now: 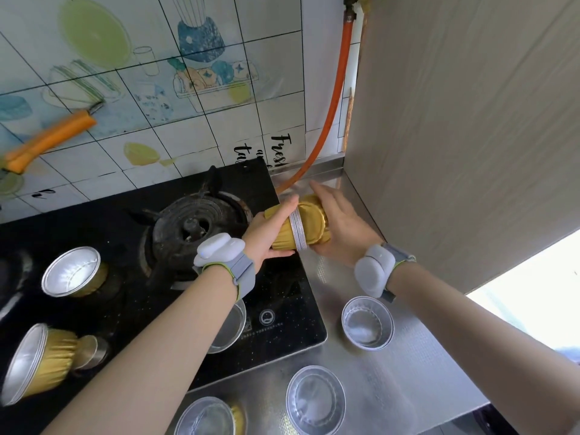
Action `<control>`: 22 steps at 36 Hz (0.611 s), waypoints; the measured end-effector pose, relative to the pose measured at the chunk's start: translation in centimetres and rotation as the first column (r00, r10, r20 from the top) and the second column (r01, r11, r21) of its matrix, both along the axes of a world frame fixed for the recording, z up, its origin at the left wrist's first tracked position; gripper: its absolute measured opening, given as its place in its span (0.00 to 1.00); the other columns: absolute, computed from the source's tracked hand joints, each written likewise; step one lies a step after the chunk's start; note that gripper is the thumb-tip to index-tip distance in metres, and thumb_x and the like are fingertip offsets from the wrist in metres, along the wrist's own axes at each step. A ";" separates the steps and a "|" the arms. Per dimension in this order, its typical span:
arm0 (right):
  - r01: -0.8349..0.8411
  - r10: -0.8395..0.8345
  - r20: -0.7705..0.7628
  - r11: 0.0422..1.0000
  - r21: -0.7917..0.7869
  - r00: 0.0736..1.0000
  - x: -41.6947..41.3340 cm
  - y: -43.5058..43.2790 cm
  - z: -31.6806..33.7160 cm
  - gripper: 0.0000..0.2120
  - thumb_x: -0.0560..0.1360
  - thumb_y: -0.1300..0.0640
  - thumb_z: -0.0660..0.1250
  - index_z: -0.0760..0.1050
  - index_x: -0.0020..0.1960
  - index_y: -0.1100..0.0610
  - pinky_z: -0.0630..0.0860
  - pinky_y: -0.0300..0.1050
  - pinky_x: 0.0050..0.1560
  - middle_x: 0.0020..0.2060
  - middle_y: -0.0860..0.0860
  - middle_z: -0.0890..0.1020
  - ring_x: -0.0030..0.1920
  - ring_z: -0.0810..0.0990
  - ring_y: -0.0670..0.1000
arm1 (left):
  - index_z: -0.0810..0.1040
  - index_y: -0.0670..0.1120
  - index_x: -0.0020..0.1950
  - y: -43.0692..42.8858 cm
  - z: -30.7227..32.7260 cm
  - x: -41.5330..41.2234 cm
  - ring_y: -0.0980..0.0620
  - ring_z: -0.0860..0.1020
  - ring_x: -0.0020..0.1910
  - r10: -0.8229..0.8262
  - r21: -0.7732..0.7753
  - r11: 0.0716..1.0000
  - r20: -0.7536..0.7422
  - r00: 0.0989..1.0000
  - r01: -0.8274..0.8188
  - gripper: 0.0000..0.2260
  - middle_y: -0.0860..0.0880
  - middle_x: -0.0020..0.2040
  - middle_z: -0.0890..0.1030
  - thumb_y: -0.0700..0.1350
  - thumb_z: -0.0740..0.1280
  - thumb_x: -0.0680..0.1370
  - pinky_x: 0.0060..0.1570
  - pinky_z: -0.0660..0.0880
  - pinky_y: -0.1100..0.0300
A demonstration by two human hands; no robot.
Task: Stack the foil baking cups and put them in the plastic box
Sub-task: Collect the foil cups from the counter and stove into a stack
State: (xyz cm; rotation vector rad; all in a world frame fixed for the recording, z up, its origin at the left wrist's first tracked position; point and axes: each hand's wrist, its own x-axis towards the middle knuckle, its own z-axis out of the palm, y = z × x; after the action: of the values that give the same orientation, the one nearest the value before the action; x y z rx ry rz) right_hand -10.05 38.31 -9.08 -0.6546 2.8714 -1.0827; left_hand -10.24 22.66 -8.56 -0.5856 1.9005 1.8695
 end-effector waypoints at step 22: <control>0.017 0.180 0.344 0.866 -0.500 0.922 2.6 -0.5 2.0 0.23 0.78 0.58 0.58 0.59 0.72 0.55 0.66 0.22 0.59 0.67 0.46 0.65 0.65 0.62 0.41 | 0.73 0.50 0.63 0.8 1.6 3.2 0.47 0.79 0.57 -0.057 0.139 0.988 -0.069 0.996 0.066 0.23 0.44 0.58 0.80 0.62 0.62 0.74 0.50 0.79 0.51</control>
State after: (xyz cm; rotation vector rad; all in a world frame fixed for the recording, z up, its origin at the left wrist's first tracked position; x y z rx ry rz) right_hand -7.49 37.82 -7.06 -0.4926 2.2202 -1.7349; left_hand -7.02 23.48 -6.91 -0.4204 1.7859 1.9855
